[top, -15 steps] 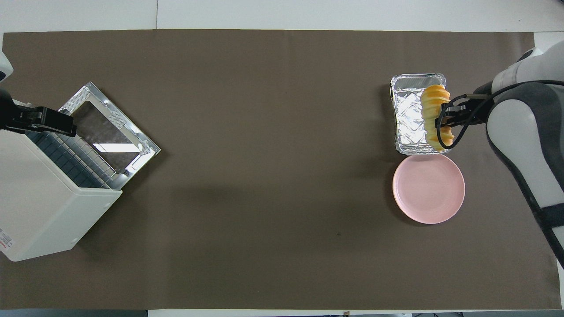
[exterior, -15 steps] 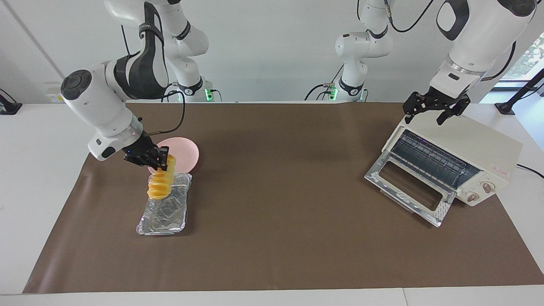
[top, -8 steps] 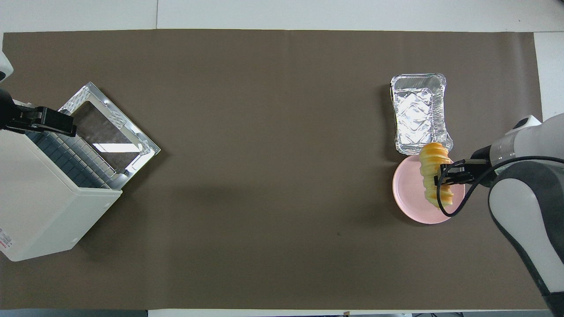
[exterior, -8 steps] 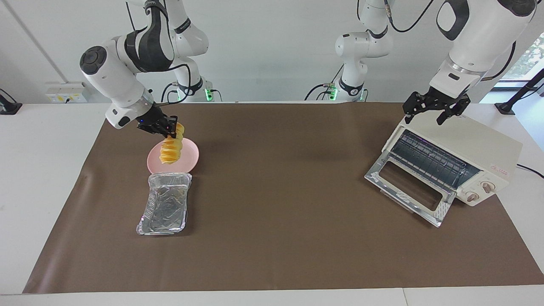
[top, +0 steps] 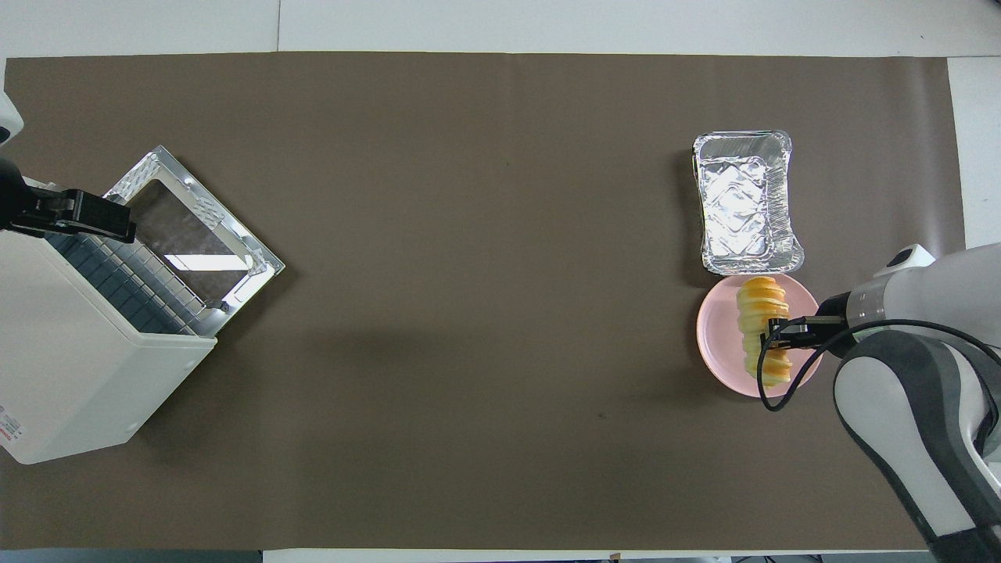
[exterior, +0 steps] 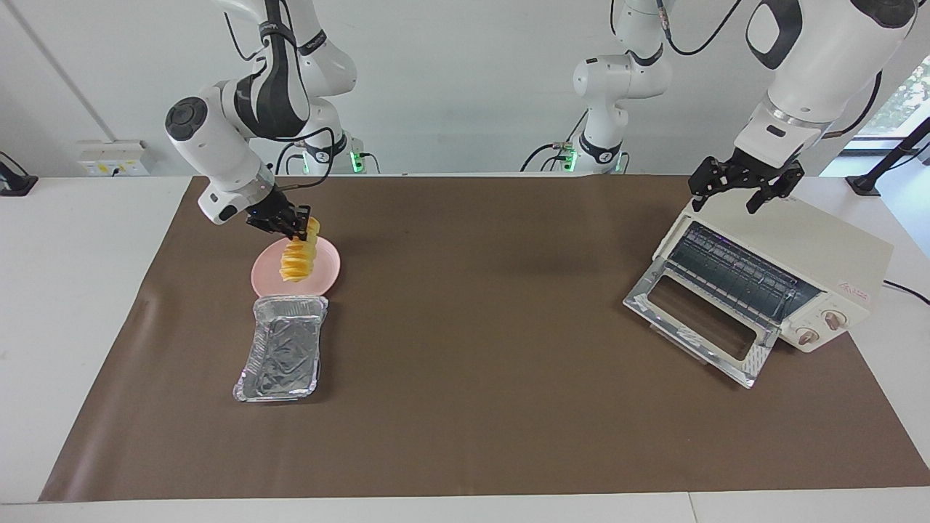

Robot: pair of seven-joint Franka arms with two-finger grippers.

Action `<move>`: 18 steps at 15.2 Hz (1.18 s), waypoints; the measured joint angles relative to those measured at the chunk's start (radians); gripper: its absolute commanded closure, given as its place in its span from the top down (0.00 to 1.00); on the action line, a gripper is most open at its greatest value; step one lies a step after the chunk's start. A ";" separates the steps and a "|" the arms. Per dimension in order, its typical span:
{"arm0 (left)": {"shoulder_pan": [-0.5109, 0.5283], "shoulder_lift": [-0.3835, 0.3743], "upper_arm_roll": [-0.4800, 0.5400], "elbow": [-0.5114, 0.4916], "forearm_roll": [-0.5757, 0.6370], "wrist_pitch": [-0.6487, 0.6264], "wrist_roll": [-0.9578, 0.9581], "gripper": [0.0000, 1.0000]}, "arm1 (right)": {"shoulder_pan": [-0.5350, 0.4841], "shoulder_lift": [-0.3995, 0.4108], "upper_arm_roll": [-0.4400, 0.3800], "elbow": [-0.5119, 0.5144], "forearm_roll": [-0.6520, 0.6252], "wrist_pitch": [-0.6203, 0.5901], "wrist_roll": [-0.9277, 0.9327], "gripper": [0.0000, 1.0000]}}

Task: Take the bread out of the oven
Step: 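Move the bread onto the pink plate with the right gripper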

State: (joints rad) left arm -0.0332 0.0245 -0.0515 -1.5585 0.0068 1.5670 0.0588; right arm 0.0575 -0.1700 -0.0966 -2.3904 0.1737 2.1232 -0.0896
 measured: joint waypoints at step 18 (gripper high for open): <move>0.000 0.000 0.000 0.000 0.000 0.000 0.000 1.00 | 0.016 0.090 0.010 -0.013 0.000 0.147 -0.020 1.00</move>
State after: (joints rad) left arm -0.0332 0.0245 -0.0515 -1.5585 0.0068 1.5670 0.0587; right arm 0.0735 -0.0805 -0.0864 -2.4037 0.1737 2.2702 -0.1097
